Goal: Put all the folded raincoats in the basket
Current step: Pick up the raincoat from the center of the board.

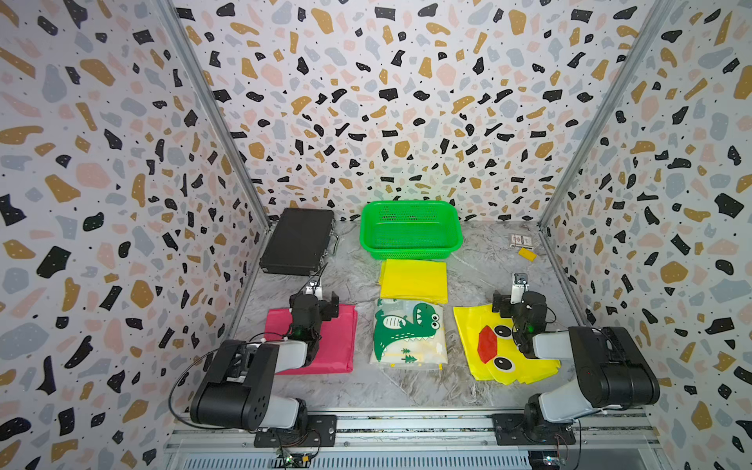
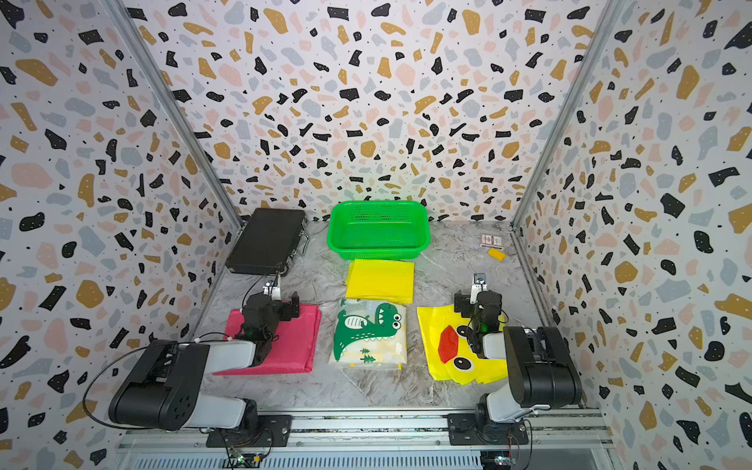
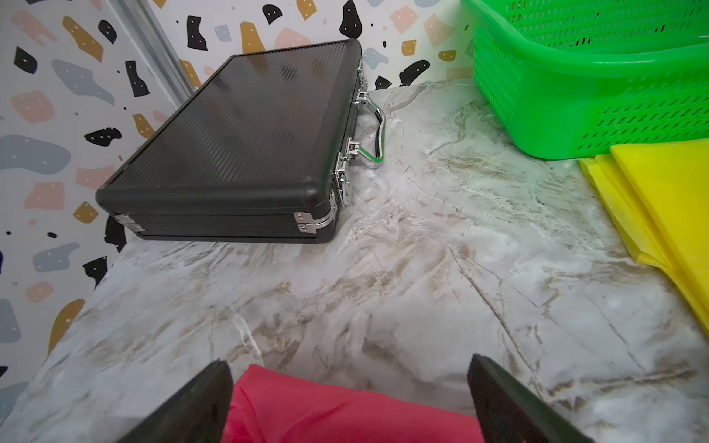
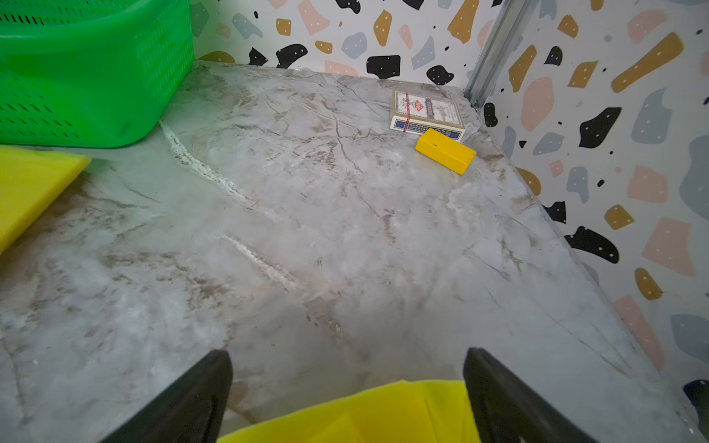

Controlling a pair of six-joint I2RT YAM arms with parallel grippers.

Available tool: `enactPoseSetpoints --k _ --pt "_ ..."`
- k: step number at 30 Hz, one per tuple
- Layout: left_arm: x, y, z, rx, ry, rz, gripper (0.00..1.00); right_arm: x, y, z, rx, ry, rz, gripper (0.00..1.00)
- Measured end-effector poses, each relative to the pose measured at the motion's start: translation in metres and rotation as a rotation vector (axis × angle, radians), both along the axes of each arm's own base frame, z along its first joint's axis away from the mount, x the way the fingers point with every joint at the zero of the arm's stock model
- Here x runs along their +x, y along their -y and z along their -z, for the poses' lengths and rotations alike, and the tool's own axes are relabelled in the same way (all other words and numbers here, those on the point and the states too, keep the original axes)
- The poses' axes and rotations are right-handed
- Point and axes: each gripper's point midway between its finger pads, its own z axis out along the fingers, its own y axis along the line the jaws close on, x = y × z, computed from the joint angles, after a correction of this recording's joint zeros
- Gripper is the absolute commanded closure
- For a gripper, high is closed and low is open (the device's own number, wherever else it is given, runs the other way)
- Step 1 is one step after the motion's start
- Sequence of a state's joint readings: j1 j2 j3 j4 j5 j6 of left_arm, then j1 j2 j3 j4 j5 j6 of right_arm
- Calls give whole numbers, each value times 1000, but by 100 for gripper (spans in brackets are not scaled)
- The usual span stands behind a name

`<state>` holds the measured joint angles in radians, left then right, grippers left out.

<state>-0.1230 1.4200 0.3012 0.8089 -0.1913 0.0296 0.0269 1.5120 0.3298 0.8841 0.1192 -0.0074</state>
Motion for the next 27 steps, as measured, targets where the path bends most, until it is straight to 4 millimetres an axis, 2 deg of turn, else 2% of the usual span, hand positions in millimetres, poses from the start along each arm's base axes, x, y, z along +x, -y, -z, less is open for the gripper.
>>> enactPoseSetpoints --k 27 --pt "0 0 0 -3 -1 3 0 0 0 0 0 0 0 0"
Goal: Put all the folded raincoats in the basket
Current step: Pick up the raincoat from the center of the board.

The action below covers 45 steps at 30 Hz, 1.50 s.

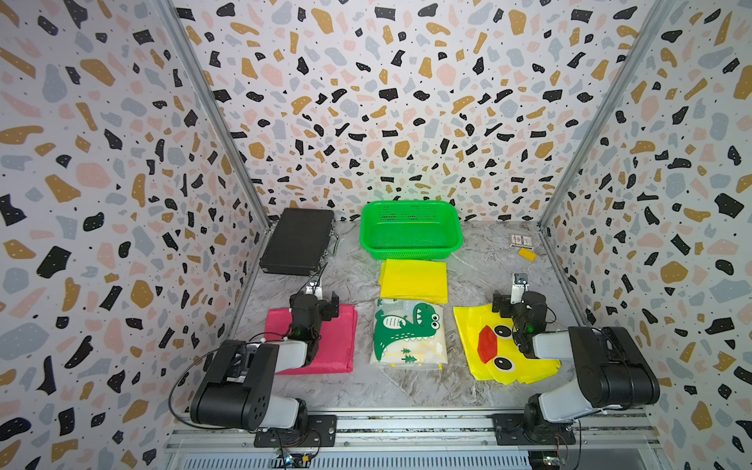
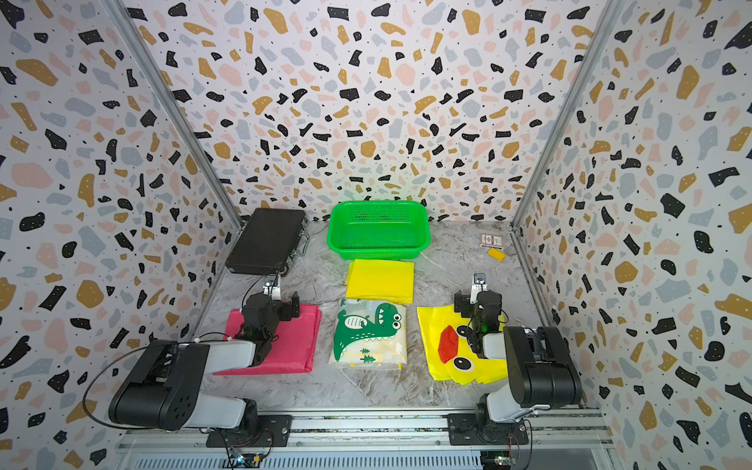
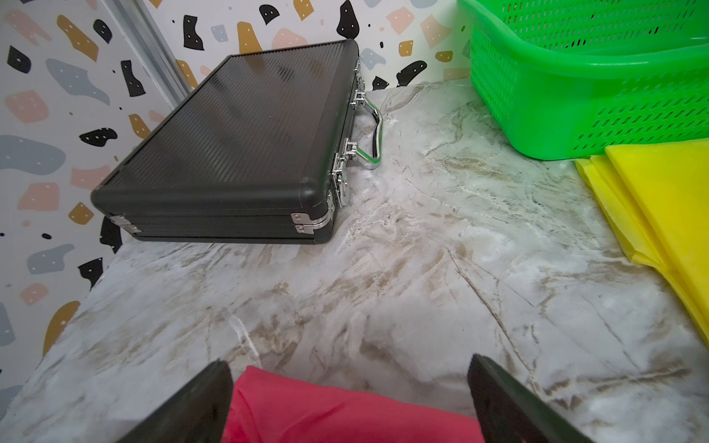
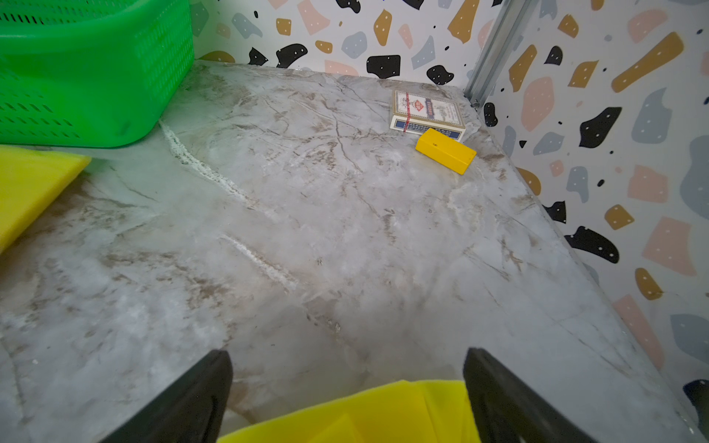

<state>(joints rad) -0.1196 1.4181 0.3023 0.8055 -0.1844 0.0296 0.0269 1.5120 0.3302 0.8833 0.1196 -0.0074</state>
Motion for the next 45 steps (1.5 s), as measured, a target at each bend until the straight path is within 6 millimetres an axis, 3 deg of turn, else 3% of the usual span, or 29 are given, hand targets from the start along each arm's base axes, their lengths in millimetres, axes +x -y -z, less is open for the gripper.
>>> enactPoseSetpoints --k 2,4,6,9,12,16,23,31,37,45 --pt "-2 -2 -3 15 -25 -22 0 -2 0 -1 -4 -10 2 0" --pt "-3 -11 -21 24 -28 -92 0 -8 -1 -11 -17 -20 14 0" --pt "-2 -21 -54 -8 10 -183 0 -10 -1 -37 -9 8 43 0" --pt "-3 -30 -113 -100 88 -280 0 -7 1 -94 39 88 90 0" --pt "-13 -35 -140 -212 99 -351 0 -13 5 -125 105 102 138 0" --pt "-30 -23 -127 -333 -44 -347 0 -36 -2 -114 208 -33 142 3" --pt "-73 26 -78 -498 -381 -194 0 -90 -47 -98 461 -237 -8 16" --pt "-131 76 -78 -604 -523 0 0 -146 -92 -77 643 -482 -155 19" --pt "-152 86 -61 -575 -642 17 0 -177 -105 -71 683 -584 -211 22" --pt "-164 101 -43 -505 -745 55 0 -194 -116 -56 709 -669 -242 23"
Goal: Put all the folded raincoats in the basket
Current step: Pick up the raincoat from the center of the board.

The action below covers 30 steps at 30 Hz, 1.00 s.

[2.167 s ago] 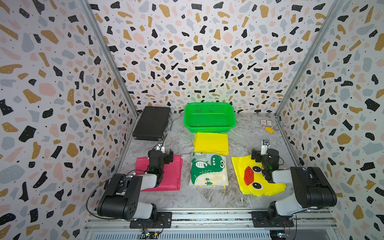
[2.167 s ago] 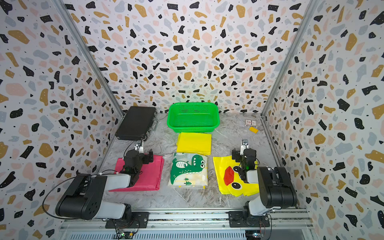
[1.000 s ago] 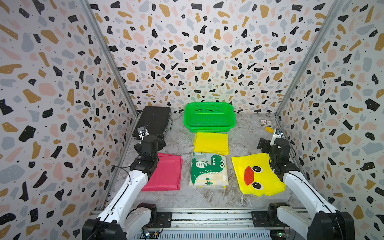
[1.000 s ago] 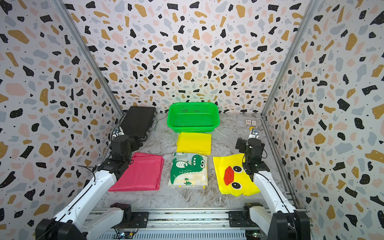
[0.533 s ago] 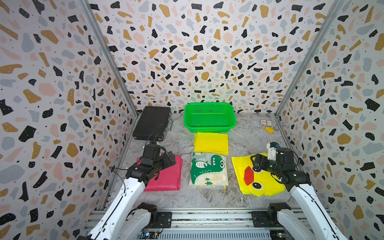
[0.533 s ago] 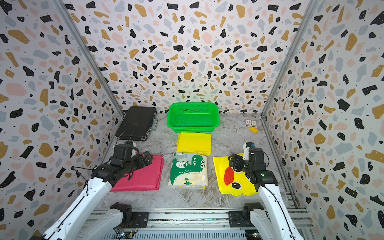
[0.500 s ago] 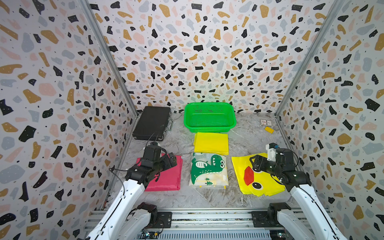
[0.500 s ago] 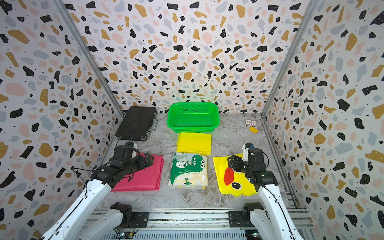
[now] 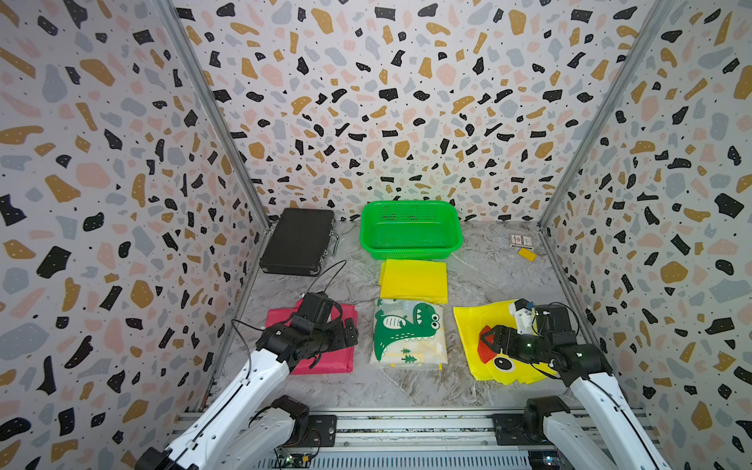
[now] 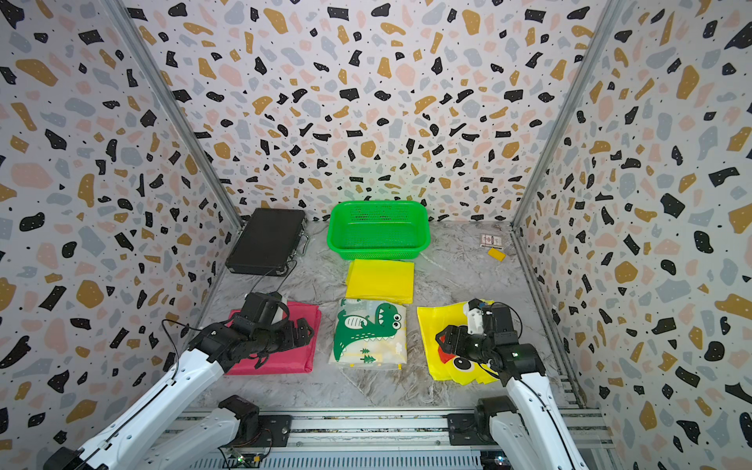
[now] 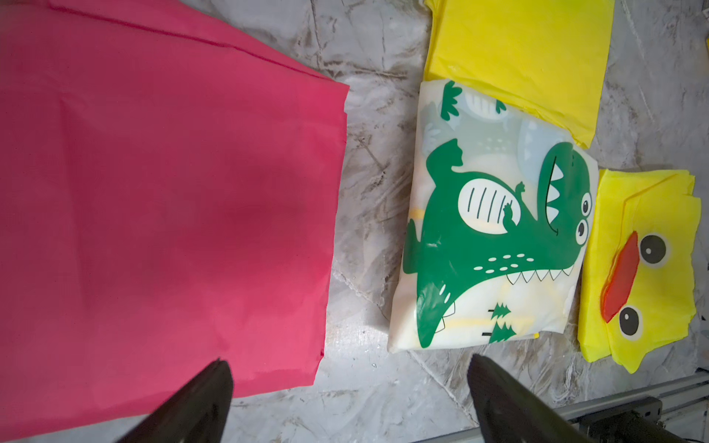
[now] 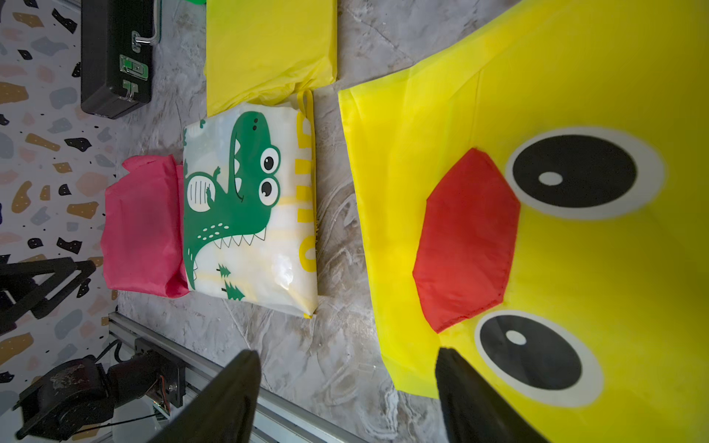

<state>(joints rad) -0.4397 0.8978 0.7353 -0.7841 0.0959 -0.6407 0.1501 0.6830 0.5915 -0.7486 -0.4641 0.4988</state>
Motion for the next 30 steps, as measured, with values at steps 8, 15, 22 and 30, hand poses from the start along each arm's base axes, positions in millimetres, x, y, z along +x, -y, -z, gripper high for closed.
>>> enactPoseSetpoints --k 8,15,22,30 --pt "4 23 17 -20 -23 66 0 -2 -19 3 47 -19 -48 23" --pt "16 47 33 -45 -45 111 0 -2 -54 20 12 -68 -177 21" --pt "29 67 34 -93 -15 135 1 10 -69 42 -33 -102 -201 21" --pt "36 78 52 -97 -48 154 4 20 -85 56 -47 -113 -219 21"
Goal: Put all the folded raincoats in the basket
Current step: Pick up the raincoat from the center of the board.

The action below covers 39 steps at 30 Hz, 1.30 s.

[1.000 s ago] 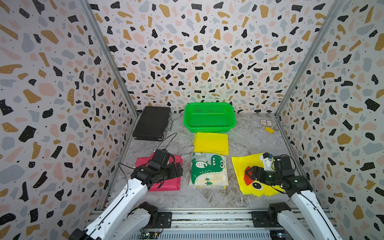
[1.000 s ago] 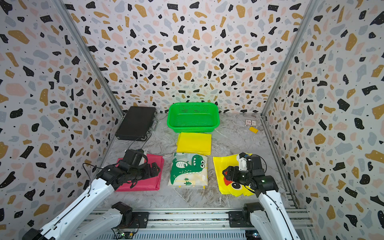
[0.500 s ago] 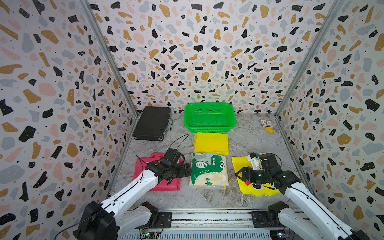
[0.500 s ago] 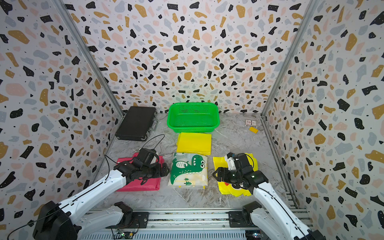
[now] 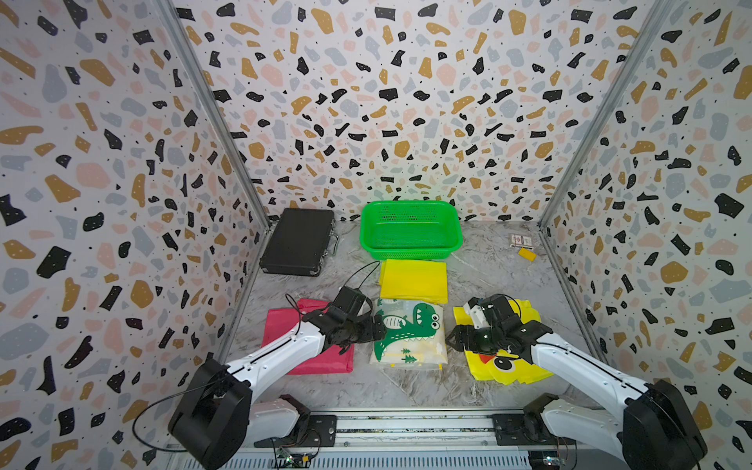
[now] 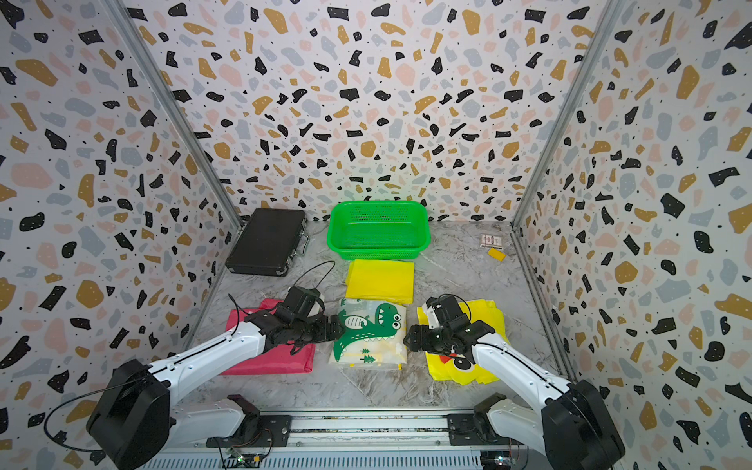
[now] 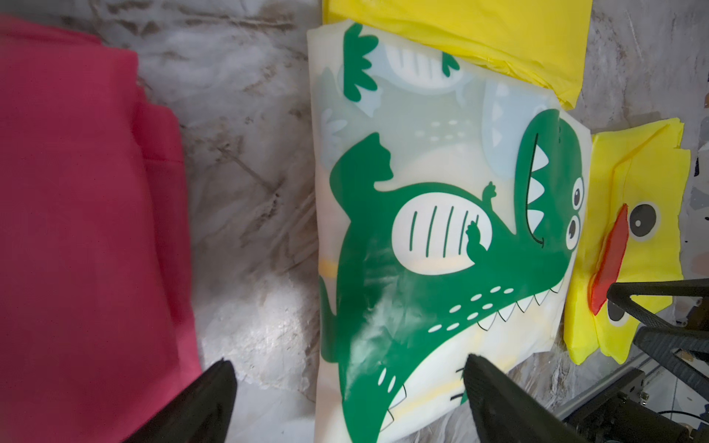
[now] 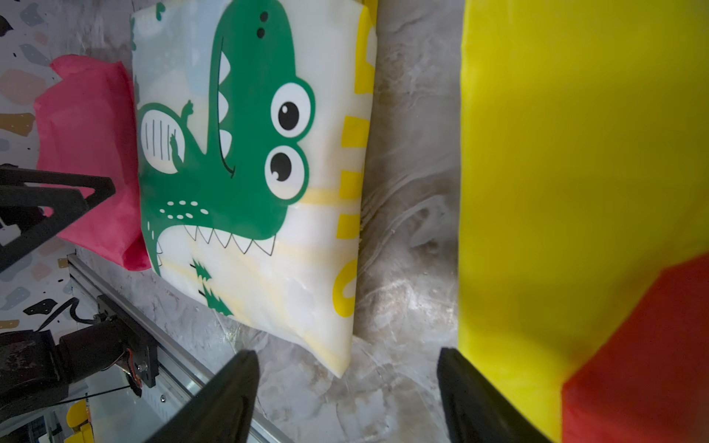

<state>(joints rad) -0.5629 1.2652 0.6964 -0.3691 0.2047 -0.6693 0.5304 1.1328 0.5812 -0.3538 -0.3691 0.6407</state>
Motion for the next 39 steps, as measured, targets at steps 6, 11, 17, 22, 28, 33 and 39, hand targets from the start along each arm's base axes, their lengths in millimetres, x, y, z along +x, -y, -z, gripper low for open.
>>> enactPoseSetpoints --k 6,11,17,22,28,33,39 --pt "2 5 10 2 -18 12 5 10 -15 5 -10 8 -17 21" --pt "3 10 16 0 -28 23 5 15 -24 14 -27 2 -27 22" --pt "3 14 30 6 -58 39 7 14 -32 29 -47 -19 -40 24" --pt "2 19 41 11 -80 62 10 15 -37 35 -54 -16 -45 25" --pt "8 27 43 -10 -58 79 19 18 -44 40 -45 -11 -49 27" --pt "10 33 44 -22 -50 91 29 20 -52 40 -29 5 -54 32" --pt "9 36 44 -28 -49 95 43 20 -54 41 -22 5 -49 47"
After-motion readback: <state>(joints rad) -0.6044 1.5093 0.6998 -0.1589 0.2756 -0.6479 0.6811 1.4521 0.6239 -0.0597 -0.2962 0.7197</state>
